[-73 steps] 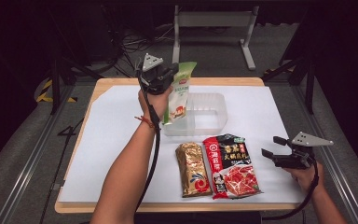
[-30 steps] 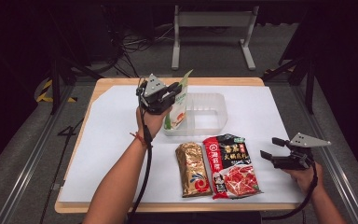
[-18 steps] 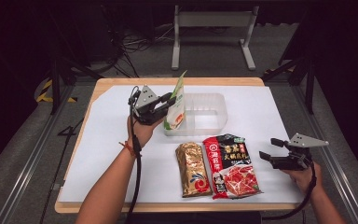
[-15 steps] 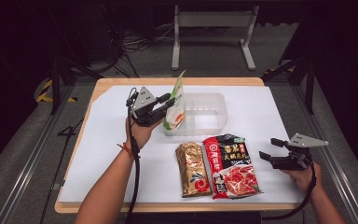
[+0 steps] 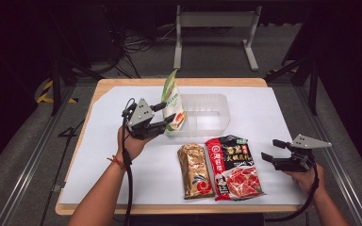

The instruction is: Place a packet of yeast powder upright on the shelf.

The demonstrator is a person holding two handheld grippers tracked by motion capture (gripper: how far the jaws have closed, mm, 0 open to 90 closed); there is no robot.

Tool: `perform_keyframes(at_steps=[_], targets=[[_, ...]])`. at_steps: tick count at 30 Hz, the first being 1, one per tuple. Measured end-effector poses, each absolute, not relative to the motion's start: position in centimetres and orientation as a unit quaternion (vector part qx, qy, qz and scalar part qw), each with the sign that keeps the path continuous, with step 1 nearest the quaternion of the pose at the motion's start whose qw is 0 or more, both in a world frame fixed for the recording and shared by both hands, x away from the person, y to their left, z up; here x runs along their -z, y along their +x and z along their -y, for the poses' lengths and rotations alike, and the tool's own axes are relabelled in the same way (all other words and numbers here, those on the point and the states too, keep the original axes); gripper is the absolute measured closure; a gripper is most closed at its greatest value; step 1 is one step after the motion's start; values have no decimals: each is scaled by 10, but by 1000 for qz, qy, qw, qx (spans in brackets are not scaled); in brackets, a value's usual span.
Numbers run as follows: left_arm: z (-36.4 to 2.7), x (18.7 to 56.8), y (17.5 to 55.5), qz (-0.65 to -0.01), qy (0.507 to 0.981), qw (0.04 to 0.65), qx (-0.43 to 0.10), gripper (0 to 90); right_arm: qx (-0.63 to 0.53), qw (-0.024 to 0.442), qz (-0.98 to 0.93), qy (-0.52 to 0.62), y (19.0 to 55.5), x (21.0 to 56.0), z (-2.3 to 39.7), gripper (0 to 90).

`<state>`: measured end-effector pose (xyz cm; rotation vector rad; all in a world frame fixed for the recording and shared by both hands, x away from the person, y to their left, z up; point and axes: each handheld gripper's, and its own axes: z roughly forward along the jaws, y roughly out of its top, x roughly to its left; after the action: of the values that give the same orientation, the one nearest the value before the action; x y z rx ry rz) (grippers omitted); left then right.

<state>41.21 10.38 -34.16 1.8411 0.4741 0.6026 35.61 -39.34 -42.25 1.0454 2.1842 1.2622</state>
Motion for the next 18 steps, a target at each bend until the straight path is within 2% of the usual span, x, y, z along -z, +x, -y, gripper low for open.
perform_keyframes(at_steps=[12, 13, 14, 18], targets=[[-116, 361, 389, -201, 804, 517, -213, 310, -442, 209, -788, 374, 356, 423, 392, 207], [-115, 365, 387, -202, 806, 514, -213, 284, -440, 211, -790, 372, 356, 423, 391, 207], [-115, 369, 385, -208, 807, 509, -217, 216, -439, 212, -791, 371, 356, 423, 391, 207], [-113, 385, 384, -204, 821, 497, -195, 215, -438, 212, -792, 368, 356, 423, 390, 207]])
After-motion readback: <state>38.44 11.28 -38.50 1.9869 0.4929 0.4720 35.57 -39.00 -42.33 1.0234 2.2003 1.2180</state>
